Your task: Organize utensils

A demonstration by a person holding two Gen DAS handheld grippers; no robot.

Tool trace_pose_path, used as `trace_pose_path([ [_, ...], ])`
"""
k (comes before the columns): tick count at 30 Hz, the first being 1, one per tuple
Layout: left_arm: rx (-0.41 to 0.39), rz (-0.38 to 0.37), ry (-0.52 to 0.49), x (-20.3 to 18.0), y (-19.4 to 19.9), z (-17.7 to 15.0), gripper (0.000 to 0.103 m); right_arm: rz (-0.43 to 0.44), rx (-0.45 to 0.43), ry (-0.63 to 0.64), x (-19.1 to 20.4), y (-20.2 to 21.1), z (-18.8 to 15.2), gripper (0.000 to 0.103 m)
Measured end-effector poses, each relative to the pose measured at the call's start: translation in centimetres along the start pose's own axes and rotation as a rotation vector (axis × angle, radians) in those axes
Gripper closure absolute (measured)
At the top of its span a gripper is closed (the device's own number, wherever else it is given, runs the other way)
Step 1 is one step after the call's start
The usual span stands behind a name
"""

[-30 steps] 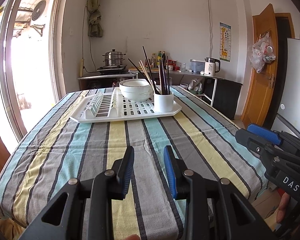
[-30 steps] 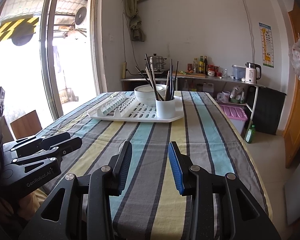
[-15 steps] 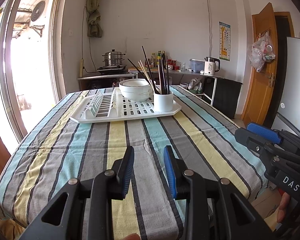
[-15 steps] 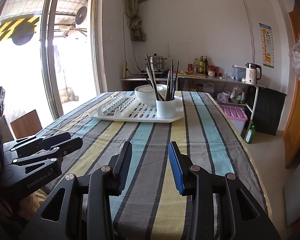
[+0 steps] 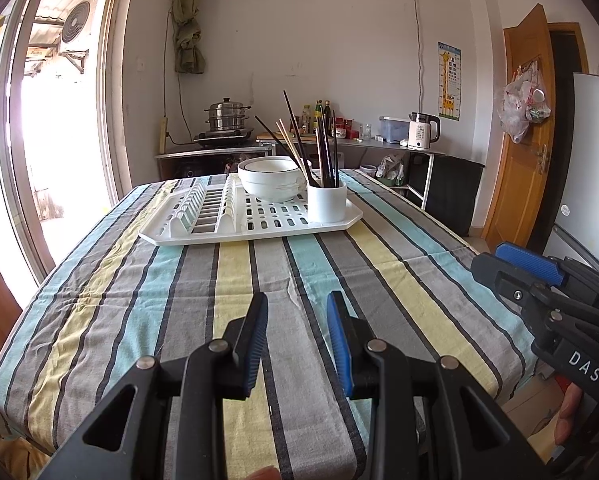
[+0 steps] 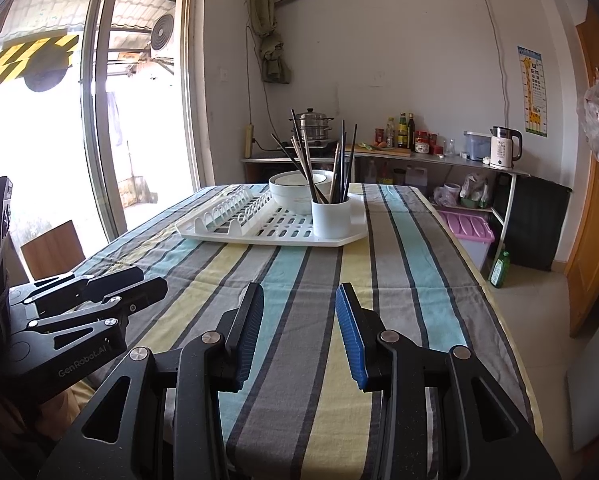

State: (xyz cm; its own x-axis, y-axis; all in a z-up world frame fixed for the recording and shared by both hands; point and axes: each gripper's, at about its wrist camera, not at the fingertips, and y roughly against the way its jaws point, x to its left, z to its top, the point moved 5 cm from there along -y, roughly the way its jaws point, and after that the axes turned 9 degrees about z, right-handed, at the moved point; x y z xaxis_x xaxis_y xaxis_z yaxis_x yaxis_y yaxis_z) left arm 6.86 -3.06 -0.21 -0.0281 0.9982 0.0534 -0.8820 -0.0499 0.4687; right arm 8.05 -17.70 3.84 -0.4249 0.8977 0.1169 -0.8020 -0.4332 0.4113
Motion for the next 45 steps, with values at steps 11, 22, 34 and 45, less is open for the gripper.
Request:
trace_pose_path([
  [11,-0.002,0.001,-0.003,-0.1,0.01,0.0,0.071,0.002,0.002,-0.002,0.02,0.05,0.11,0.064],
  [22,0.001,0.007,-0.005,-0.26,-0.01,-0.14,0.071,0.004,0.002,-0.002,0.09,0.09,0.1,0.064],
  [34,-0.002,0.013,-0.005,-0.22,0.03,-0.15,0.071,0.005,0.004,-0.003,0.16,0.11,0.03,0.064],
  [45,0.011,0.017,-0.011,-0.26,-0.4,-0.52,0.071,0.006,0.008,-0.005,0.28,0.15,-0.09,0.064],
])
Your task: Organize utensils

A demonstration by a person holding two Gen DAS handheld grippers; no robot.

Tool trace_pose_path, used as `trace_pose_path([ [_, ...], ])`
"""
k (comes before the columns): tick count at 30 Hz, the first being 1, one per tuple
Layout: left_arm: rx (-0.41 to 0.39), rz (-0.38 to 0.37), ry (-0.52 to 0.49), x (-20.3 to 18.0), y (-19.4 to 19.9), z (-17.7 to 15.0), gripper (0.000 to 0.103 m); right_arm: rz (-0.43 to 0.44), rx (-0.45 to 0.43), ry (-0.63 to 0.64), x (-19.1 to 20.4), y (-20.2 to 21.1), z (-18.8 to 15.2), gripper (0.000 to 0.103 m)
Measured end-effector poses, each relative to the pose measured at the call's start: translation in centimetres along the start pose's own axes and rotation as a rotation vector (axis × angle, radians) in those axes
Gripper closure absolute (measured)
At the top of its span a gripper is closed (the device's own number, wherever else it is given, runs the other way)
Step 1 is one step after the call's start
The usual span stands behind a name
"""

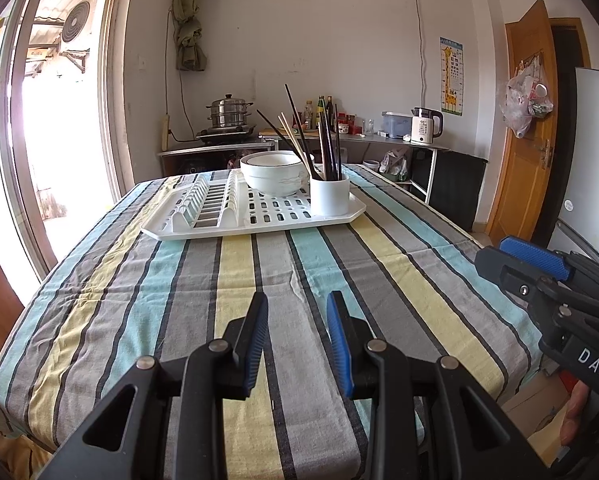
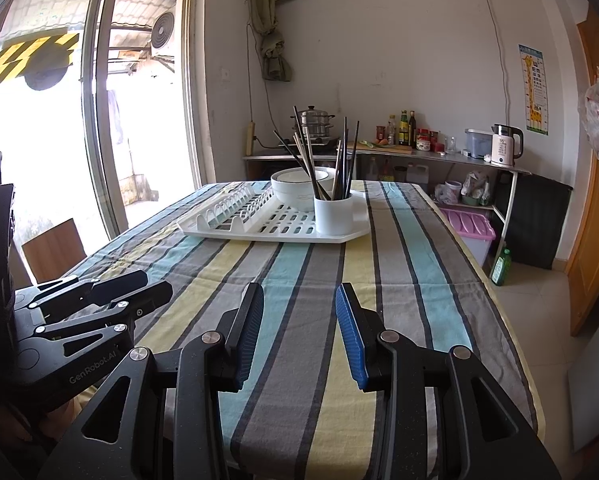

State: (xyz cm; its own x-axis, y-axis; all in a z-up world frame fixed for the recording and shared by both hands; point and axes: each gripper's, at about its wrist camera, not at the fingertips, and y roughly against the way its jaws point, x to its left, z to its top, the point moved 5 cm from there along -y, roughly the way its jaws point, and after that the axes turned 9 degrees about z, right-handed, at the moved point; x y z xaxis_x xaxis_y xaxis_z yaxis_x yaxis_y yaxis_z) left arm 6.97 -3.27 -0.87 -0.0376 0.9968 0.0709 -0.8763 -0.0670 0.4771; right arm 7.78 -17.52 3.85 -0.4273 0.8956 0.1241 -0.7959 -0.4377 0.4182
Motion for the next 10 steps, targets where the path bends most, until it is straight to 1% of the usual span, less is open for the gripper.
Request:
trace_pose_path([
  [10,-0.012,0.005,0.005,0.19,0.15,0.03,0.071,0.0,0.0,0.0,-0.02,-0.04,-0.04,0.064],
])
